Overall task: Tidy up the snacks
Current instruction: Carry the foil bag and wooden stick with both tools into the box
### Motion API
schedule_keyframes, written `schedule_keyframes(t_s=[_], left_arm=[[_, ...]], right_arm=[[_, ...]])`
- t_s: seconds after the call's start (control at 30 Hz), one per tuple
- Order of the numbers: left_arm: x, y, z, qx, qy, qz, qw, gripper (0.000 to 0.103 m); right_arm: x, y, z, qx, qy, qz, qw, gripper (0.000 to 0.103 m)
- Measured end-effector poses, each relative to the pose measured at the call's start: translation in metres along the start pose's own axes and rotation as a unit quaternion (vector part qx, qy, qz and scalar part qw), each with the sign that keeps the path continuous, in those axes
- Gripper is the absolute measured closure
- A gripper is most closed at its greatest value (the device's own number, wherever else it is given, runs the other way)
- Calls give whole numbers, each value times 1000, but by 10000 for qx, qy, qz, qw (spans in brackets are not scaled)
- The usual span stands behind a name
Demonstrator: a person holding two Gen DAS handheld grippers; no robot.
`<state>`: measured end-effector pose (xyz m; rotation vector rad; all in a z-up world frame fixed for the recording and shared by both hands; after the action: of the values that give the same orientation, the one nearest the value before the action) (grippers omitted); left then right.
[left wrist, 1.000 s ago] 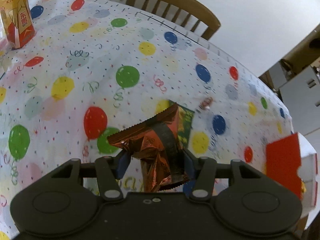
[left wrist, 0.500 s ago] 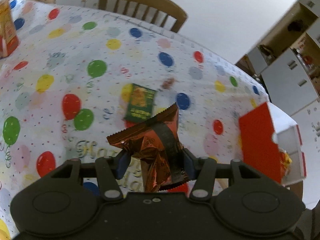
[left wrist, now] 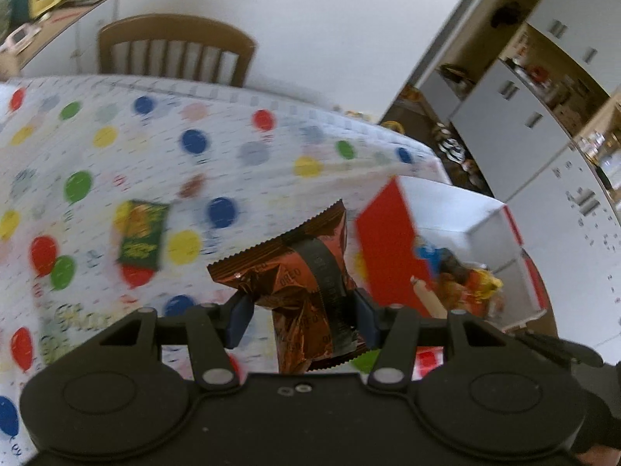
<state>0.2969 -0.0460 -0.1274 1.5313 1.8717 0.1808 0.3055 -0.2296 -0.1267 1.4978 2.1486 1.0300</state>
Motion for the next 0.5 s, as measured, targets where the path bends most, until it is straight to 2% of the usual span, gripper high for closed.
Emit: schedule_keyframes(t_s=[0.27,0.5], left_arm=[[-76,7,23,47,-118,437,9990,49],[-131,15,51,73,-79,779,9969,49]], right_arm=[[-70,11,-21,-243,-281,163,9992,92],[-128,14,-26,-306,-464,258,9981,92]])
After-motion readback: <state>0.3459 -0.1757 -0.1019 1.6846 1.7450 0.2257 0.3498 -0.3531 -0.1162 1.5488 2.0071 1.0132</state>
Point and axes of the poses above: each gripper's, at about its wrist camera, not at the fingertips, and z roughly the way its jaws point, x to its left, y to its top, the point moved 10 cm from there along z, roughly the way its jaws point, and after that the axes turned 6 degrees about -y, right-handed, at the moved point
